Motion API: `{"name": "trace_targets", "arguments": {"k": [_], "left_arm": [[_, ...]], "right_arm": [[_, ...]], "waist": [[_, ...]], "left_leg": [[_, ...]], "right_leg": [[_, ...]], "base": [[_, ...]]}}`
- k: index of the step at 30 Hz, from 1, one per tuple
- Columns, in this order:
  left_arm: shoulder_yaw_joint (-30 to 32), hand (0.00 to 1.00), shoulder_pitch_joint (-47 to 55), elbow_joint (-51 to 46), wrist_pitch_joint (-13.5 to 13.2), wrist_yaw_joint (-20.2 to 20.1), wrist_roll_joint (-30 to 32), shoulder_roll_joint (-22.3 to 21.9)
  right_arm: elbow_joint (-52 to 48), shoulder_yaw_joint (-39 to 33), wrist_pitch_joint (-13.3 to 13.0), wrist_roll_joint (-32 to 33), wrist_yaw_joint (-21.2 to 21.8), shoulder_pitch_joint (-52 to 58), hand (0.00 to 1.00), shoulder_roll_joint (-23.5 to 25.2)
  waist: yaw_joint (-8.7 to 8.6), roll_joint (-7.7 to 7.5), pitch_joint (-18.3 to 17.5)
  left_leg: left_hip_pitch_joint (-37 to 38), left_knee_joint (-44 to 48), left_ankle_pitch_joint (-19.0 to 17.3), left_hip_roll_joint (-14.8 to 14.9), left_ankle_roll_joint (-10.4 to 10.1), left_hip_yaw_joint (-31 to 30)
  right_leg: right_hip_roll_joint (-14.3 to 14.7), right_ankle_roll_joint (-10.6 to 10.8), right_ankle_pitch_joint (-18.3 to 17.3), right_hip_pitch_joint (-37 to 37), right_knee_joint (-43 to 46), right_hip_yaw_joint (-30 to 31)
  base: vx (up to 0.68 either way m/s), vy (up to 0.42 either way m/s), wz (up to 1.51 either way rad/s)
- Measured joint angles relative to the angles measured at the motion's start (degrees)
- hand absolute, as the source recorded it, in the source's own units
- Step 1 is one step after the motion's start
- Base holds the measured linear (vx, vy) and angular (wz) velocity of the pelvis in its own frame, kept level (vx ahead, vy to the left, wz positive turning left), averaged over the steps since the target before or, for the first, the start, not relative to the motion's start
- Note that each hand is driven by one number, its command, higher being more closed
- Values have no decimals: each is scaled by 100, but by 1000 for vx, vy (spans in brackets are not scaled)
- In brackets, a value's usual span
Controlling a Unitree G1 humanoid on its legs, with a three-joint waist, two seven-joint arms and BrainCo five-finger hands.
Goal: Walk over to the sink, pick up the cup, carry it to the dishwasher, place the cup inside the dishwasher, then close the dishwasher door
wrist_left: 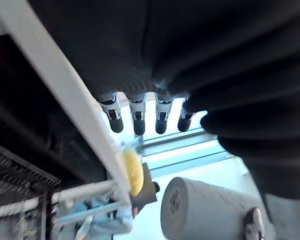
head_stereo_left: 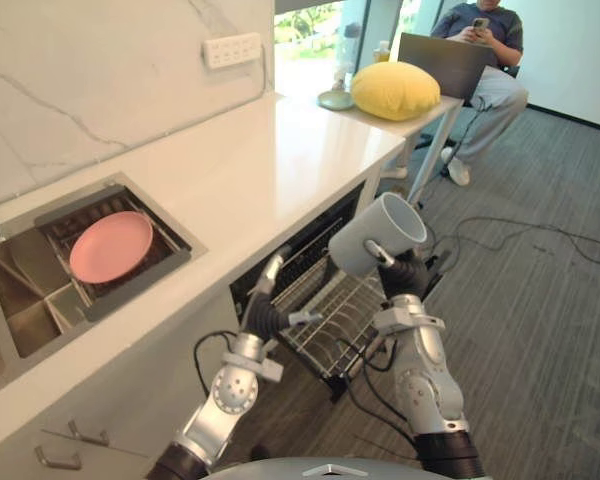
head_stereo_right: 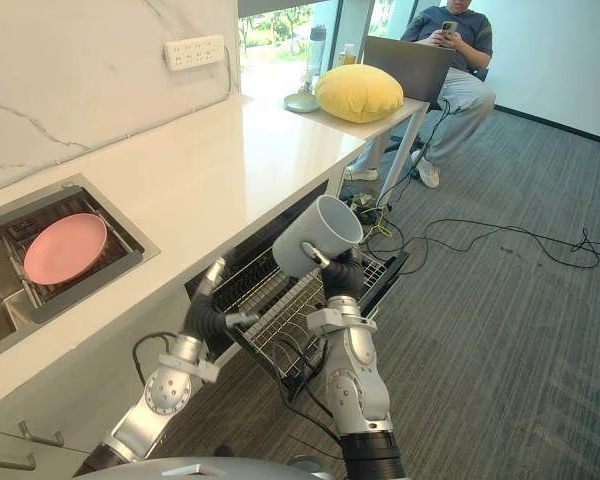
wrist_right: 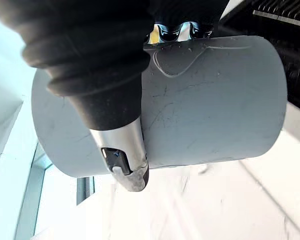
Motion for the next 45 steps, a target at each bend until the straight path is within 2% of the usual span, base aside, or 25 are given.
{"name": "trace_targets", "arguments": {"k": [2, 4, 8, 10, 12, 15, 19, 20, 23, 27, 29, 31, 34, 37, 40, 44, 45], "left_arm": [[-112, 0, 5, 294, 102, -298, 18, 104], [-168, 0, 20, 438, 211, -306, 21, 241], [-119, 0, 139, 451, 389, -291, 1, 461], [49, 0, 176, 612, 434, -239, 0, 471], [88, 0, 195, 703, 564, -72, -34, 523], [278, 0, 145, 878, 675, -27, -185, 569], [500, 0, -40, 1164, 722, -30, -426, 623], [503, 0, -38, 1270, 687, -13, -438, 635], [494, 0, 26, 1358, 642, -20, -545, 647], [491, 0, 25, 1534, 469, -50, -811, 634], [474, 0, 28, 1584, 467, -62, -944, 615], [475, 0, 38, 1663, 452, -63, -1086, 617], [440, 0, 52, 1900, 452, -90, -1198, 614], [432, 0, 87, 1985, 447, -98, -1294, 618], [356, 0, 85, 2083, 373, -106, -1365, 603], [354, 0, 73, 2201, 285, -105, -1415, 593], [353, 0, 71, 2200, 280, -108, -1448, 589]], "right_arm": [[484, -112, 5, -209, 10, -97, 100, -289], [880, -160, 3, -279, 11, -172, 100, -420], [1569, -154, -4, -447, -20, -528, 100, -537], [1864, -113, -65, -542, -36, -644, 100, -535], [2317, -67, -215, -896, -76, -691, 100, -481], [3249, -159, -234, -1115, -285, -1508, 100, -595], [4862, -323, -237, -1261, -283, -3304, 100, -1459], [5331, -318, -249, -1307, -256, -3684, 100, -1686], [6359, -328, -268, -1329, -131, -4356, 100, -1991], [7153, -335, -259, -1368, 20, -4933, 100, -2120], [7244, -346, -176, -1533, 93, -5155, 100, -2286], [7432, -387, 41, -1651, 241, -5501, 100, -2499], [7649, -388, 321, -1921, 462, -5764, 100, -2660], [7849, -374, 516, -2248, 692, -5882, 100, -2683], [8057, -313, 704, -2562, 979, -5999, 100, -2687], [8057, -258, 949, -2631, 1248, -6057, 100, -2675], [8057, -258, 985, -2633, 1278, -6064, 0, -2675]], "waist": [[43, 41, 67], [82, 55, 106], [135, 105, 309], [238, 142, 499], [305, 163, 662], [357, 188, 966], [515, 446, 1377], [629, 531, 1472], [776, 709, 1661], [837, 822, 1932], [896, 918, 2018], [979, 1012, 2064], [1083, 1123, 2148], [1110, 1140, 2153], [1250, 1181, 2224], [1302, 1228, 2252], [1309, 1228, 2252]], "left_leg": [[-181, 1, 45, -1, -57, -40], [-306, 4, 97, 3, -62, -84], [-556, 5, 210, 16, -20, -241], [-724, 22, 281, 30, -13, -293], [-808, 5, 327, 18, -19, -440], [-920, 4, 427, 6, 3, -590], [-1257, 34, 617, 4, -26, -848], [-1308, 35, 648, 6, -34, -880], [-1427, 36, 735, 2, -11, -1058], [-1515, 37, 813, 6, -16, -1214], [-1597, 37, 837, 4, -44, -1297], [-1758, 37, 882, 10, -95, -1339], [-1829, 38, 923, 9, -46, -1378], [-2013, 39, 1007, -5, -80, -1489], [-2051, 39, 1032, -8, -108, -1524], [-2150, 38, 1087, -11, -179, -1687], [-2163, 38, 1101, -9, -194, -1704]], "right_leg": [[-10, -7, 3, -196, 99, -1], [-4, -19, 13, -311, 153, -33], [5, -30, 8, -534, 246, -175], [9, -44, 7, -714, 334, -211], [-3, -63, -23, -740, 386, -366], [-14, -70, -81, -845, 541, -495], [-18, -83, -75, -1106, 659, -669], [-18, -85, -77, -1151, 683, -690], [-21, -88, -102, -1218, 751, -857], [-41, -139, -212, -1298, 942, -1027], [-54, -174, -269, -1386, 1028, -1080], [-82, -195, -337, -1589, 1180, -1128], [-120, -199, -423, -1725, 1376, -1150], [-190, -239, -579, -1958, 1640, -1263], [-250, -293, -747, -2093, 1913, -1283], [-320, -381, -971, -2248, 2197, -1414], [-322, -392, -985, -2266, 2222, -1421]], "base": [[12, 1, 5], [25, -15, 10], [4, -25, 20], [1, -37, 21], [11, -50, 35], [-22, -54, 28], [-34, -42, 35], [-14, -44, 25], [2, -59, 29], [12, -83, 26], [-10, -66, 14], [-7, -72, 14], [12, -74, 8], [15, -86, 19], [-1, -101, 14], [-28, -115, 19], [-34, -114, 13]]}}
